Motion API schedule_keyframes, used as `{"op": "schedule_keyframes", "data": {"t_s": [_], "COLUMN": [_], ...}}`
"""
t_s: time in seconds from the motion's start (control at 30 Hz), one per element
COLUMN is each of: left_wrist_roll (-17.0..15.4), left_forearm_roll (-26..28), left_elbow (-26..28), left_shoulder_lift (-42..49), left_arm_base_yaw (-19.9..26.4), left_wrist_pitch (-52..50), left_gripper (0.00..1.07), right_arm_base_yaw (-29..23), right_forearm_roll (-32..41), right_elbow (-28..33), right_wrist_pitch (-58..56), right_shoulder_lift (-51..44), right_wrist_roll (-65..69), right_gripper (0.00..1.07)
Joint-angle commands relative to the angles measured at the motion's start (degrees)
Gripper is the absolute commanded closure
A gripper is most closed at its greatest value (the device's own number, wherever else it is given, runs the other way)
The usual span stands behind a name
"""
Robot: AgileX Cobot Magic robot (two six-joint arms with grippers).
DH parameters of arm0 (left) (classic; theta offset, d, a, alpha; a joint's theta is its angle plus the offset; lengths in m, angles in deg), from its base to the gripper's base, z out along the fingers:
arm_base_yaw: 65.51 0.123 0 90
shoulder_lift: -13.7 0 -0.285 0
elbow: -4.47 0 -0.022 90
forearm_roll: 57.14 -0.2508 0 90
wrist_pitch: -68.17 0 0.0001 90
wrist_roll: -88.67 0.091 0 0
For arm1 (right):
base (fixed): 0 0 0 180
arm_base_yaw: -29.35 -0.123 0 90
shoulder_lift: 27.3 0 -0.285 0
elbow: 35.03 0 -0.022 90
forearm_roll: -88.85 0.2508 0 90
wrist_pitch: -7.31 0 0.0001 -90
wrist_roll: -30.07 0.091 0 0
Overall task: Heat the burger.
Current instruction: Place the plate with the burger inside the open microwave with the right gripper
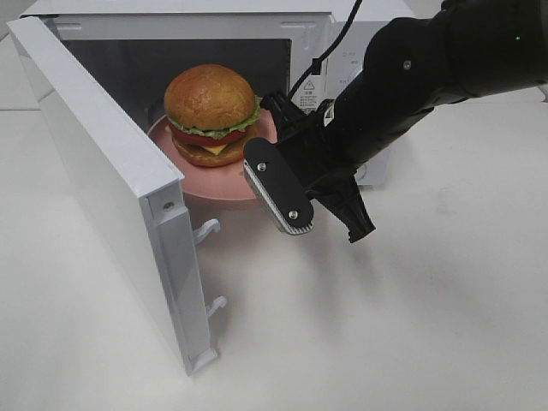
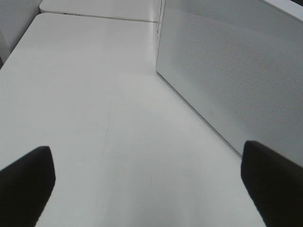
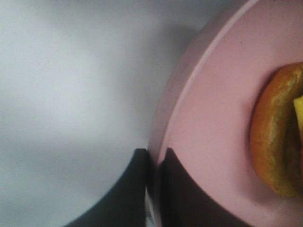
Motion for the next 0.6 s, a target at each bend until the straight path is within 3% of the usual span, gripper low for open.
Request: {"op": "schedule_keyframes", "data": {"t_s": [0.03,0.6], "left_wrist_roll": [-0.2,-0.2], "left_forearm_roll": [0.3,0.3], "left_elbow": [0.1,0.1], "left_shoulder_lift": [0.9,0.9], "left_arm_base_yaw": [0.2,0.2], "left_wrist_pitch": [0.0,0.0], "left_gripper": [0.06,0.06], "right_arm_base_yaw": [-0.1,-0.8], "right_forearm_roll": [-0.5,-5.2], "right_elbow": [-2.5,-11.7], "right_wrist_pitch": [1.8,1.2], "right_shoulder_lift": [0.6,7.2], "right_wrist_roll": [1.4,9.1], "right_gripper": [1.07,1.07]}}
